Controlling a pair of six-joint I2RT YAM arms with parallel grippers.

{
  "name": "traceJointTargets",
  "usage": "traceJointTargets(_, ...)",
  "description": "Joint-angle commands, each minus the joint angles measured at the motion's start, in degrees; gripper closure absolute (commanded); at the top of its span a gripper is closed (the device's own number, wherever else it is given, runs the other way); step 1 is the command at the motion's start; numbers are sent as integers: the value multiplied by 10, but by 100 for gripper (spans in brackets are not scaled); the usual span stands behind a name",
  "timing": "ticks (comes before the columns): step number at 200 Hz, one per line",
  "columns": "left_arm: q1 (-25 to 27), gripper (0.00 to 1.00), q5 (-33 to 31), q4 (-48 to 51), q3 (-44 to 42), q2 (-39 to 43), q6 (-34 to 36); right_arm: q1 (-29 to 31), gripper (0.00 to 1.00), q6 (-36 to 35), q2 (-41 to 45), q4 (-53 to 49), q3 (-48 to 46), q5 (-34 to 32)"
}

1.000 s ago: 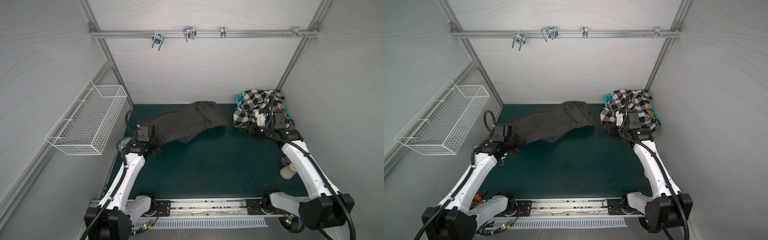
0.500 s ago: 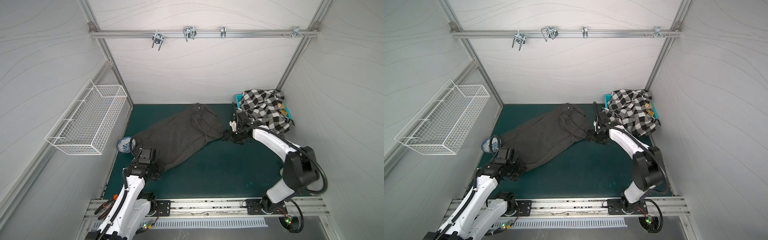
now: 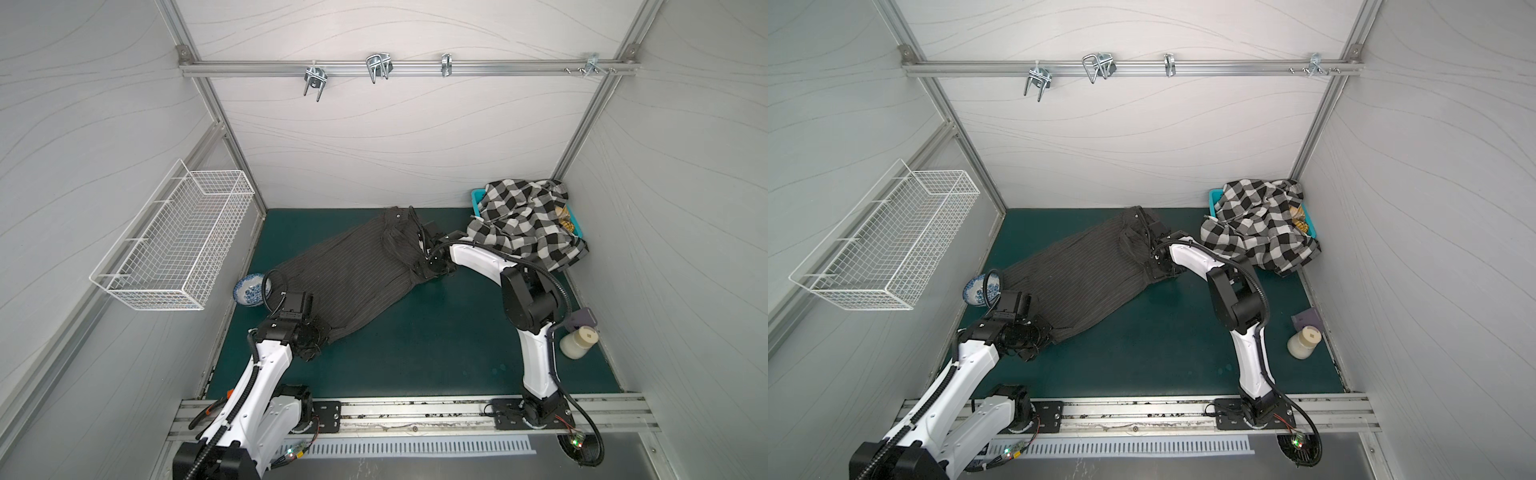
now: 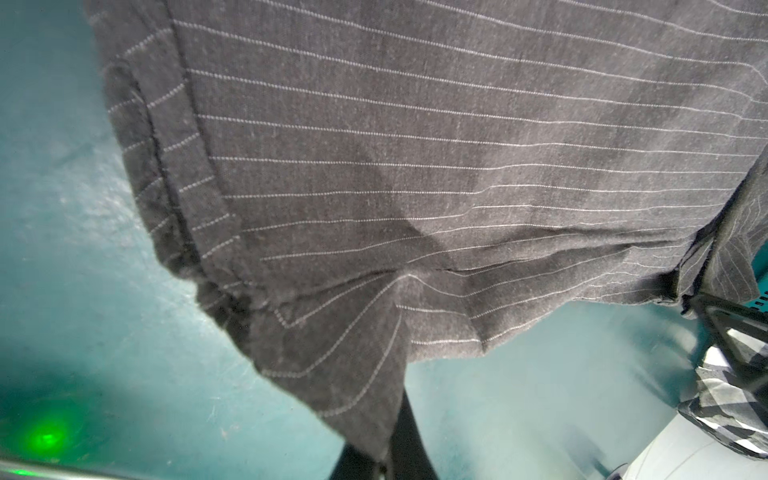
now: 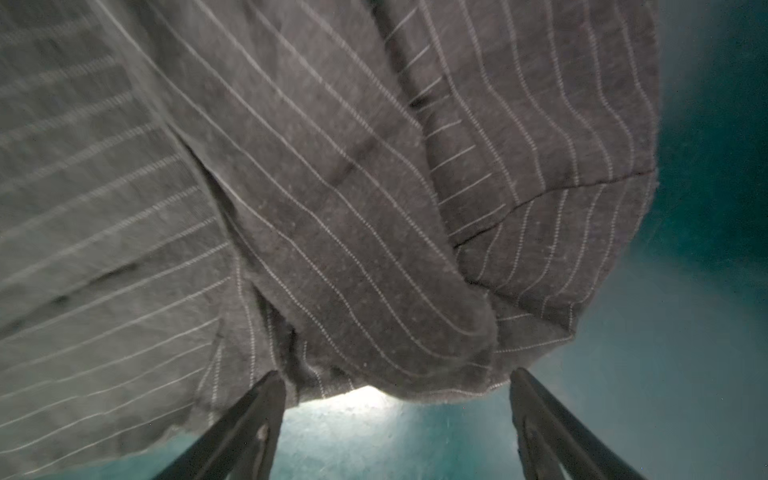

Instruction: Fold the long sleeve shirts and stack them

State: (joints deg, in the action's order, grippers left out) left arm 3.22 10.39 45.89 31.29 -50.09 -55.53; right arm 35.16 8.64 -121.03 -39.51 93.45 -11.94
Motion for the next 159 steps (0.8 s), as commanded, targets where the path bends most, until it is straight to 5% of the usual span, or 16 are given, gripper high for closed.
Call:
traceJointTargets(1, -9, 100, 8, -10, -4, 2, 6, 3, 12, -28, -22, -23, 10, -72)
traceJointTargets(28, -20, 100, 17, -12, -14, -2, 7, -8, 27, -18, -58, -50, 52, -105)
traceJointTargets(54, -26, 100, 13, -11, -11, -3, 12, -17, 74, -15, -48, -55, 58, -102)
traceJointTargets(74, -29, 100, 6, -27, -5, -23, 16, -29, 100, -5, -15, -52, 33, -98)
traceJointTargets(117, -29, 100, -24, -117, 70, -188, 18, -104, 100, 102, 145, -126, -71, -95)
traceJointTargets(159, -29, 100, -27, -126, 299, -349, 18, -155, 100, 118, 331, -141, -165, -35)
